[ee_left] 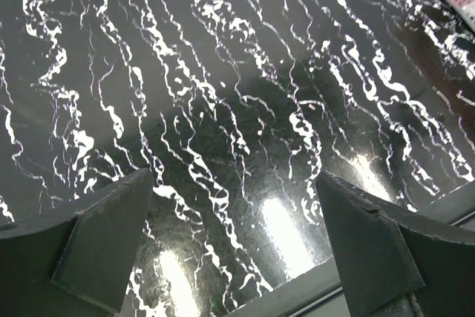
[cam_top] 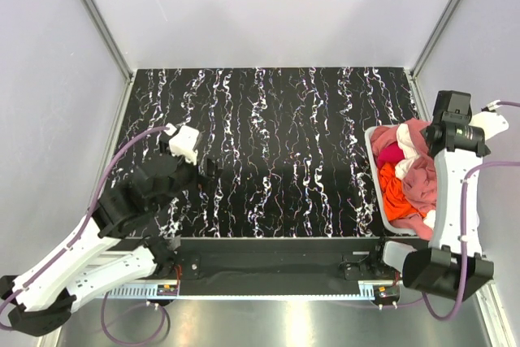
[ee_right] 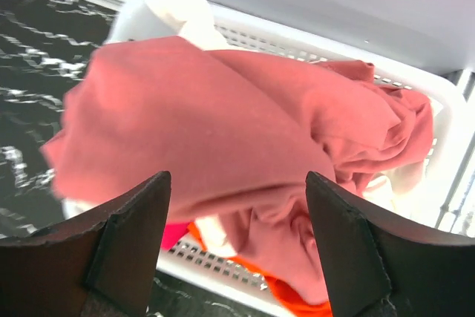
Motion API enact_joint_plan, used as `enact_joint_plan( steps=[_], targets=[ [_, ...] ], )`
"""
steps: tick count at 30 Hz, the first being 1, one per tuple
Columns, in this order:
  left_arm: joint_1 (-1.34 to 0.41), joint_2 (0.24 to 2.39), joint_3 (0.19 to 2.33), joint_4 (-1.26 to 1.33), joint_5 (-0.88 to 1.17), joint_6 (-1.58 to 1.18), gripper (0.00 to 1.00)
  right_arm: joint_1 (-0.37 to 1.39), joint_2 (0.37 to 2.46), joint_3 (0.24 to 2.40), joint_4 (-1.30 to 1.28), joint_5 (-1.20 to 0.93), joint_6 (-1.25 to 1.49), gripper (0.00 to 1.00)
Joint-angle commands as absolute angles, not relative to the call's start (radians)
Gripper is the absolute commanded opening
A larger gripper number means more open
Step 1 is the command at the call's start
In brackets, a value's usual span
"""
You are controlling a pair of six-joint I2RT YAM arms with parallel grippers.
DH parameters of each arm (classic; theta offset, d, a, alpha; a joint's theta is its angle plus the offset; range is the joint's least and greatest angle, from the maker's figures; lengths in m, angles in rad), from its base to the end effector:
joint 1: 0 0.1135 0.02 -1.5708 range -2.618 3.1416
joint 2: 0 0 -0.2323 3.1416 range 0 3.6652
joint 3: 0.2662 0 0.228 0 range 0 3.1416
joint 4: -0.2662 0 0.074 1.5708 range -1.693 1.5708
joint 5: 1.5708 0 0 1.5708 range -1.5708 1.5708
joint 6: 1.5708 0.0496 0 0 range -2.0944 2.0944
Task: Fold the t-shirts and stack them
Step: Grab the tshirt from the pile
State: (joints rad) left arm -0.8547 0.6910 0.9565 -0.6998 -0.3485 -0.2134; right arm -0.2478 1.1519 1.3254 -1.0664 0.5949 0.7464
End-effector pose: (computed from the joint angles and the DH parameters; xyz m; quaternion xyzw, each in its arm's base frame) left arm 0.1092 -0.0997 0.3264 0.1731 0.8172 -0.1440 0.5306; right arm 0.1909 -0.0770 0.3331 0.5157 0.7461 -0.1894 0.3763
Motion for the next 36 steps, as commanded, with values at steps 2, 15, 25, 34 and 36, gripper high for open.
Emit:
enact_joint_plan(
  steps=[2, 15, 25, 34, 36],
  targets=[
    [-0.859, 0.660, 0.919, -0.629, -0.362, -0.221, 0.99, -0.288, 1.187, 1.306, -1.017, 0.655, 0.716, 0.80],
    [-0.858, 0.727, 1.000, -0.661, -0.296, -0.195, 0.99, -0.359, 1.163, 1.140, -0.831, 0.591, 0.651, 0.36],
    [-0.859, 0.738, 1.014, -0.643, -0.282, -0.307, 0.99, -0.357, 1.153, 1.662, -0.966, 0.250, 0.477, 0.00],
    [-0.859, 0.732, 1.015, -0.637, -0.222, -0.393, 0.99, -0.354, 1.423, 2.402, -0.868, -0.570, 0.737, 0.00],
    [-0.859, 0.721, 1.025, -0.634, -0.224, -0.403, 0.99, -0.341, 1.501, 2.523, -0.804, -0.702, 0.866, 0.00]
  ],
)
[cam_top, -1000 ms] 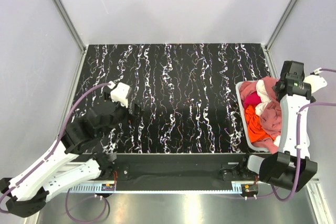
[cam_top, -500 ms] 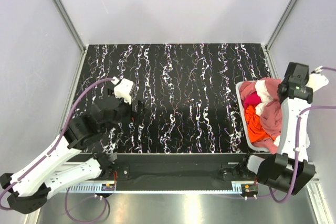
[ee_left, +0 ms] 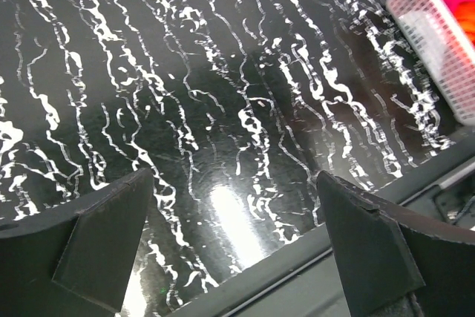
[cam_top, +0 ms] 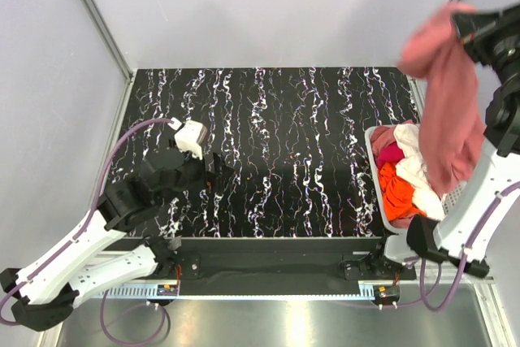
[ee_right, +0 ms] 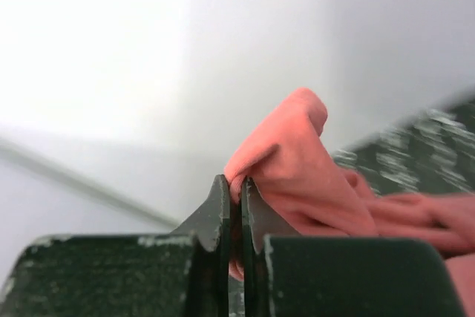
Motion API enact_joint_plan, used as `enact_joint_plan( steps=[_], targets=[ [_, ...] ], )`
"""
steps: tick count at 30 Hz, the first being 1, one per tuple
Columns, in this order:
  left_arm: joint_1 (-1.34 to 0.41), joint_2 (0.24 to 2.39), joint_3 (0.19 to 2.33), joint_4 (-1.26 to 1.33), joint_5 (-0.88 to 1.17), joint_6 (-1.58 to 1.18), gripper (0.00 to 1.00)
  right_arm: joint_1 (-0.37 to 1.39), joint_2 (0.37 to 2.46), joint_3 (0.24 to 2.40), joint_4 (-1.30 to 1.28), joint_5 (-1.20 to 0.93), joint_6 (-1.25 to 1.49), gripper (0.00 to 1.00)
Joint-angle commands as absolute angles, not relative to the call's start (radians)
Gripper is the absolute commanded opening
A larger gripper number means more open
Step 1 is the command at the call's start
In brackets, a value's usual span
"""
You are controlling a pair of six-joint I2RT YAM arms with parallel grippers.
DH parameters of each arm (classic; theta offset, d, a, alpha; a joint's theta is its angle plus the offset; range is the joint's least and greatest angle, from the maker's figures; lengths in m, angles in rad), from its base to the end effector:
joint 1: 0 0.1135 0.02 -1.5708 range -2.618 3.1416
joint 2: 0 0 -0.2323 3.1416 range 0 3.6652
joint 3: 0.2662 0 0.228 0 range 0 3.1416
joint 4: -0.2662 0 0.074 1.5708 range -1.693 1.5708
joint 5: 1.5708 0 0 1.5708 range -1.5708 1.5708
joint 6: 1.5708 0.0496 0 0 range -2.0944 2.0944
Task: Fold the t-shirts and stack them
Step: Grab the tshirt from the pile, then move the tshirt to the center of the board
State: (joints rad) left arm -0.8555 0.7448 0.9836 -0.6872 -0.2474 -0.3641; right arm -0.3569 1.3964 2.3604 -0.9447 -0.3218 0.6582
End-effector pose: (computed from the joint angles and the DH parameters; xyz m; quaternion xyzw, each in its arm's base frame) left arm 0.1133 -0.1119 0.3283 0.1407 0.8309 -0.2168 0.4928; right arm 0.1712 -0.0471 0.5595 0.2360 0.6597 0.2167 0.6799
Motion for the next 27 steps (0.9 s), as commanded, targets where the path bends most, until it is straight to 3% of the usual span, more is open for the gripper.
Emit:
enact_joint_plan(
  steps=[1, 4, 9, 15, 16, 18, 19, 23, 27],
  targets=[
    [-0.858, 0.710, 1.034, -0.635, -0.224, -0.406, 0.99, -0.330, 1.576, 2.639, -0.795, -0.724, 0.900, 0.00],
    [-0.858, 0.695, 1.045, -0.637, -0.225, -0.413, 0.99, -0.269, 1.666, 2.723, -0.698, -0.805, 1.014, 0.00],
    [-0.857, 0.664, 1.032, -0.646, -0.258, -0.429, 0.99, -0.045, 1.710, 2.646, -0.650, -0.752, 1.000, 0.00],
    [-0.856, 0.621, 1.023, -0.718, -0.392, -0.512, 0.99, 0.236, 1.617, 2.053, -0.632, -0.492, 0.770, 0.02],
    [-0.856, 0.620, 1.019, -0.730, -0.414, -0.531, 0.99, 0.312, 1.618, 1.888, -0.600, -0.473, 0.762, 0.05],
    [-0.856, 0.623, 1.008, -0.751, -0.469, -0.544, 0.99, 0.374, 1.652, 1.754, -0.504, -0.466, 0.756, 0.15],
    [-0.854, 0.624, 0.991, -0.758, -0.485, -0.561, 0.99, 0.434, 1.716, 1.690, -0.497, -0.471, 0.743, 0.28],
    [-0.836, 0.644, 0.963, -0.784, -0.512, -0.613, 0.99, 0.494, 1.813, 1.652, -0.535, -0.427, 0.657, 0.53],
    [-0.808, 0.702, 0.951, -0.769, -0.465, -0.652, 0.99, 0.491, 1.729, 1.589, -0.668, -0.170, 0.643, 0.62]
  ],
)
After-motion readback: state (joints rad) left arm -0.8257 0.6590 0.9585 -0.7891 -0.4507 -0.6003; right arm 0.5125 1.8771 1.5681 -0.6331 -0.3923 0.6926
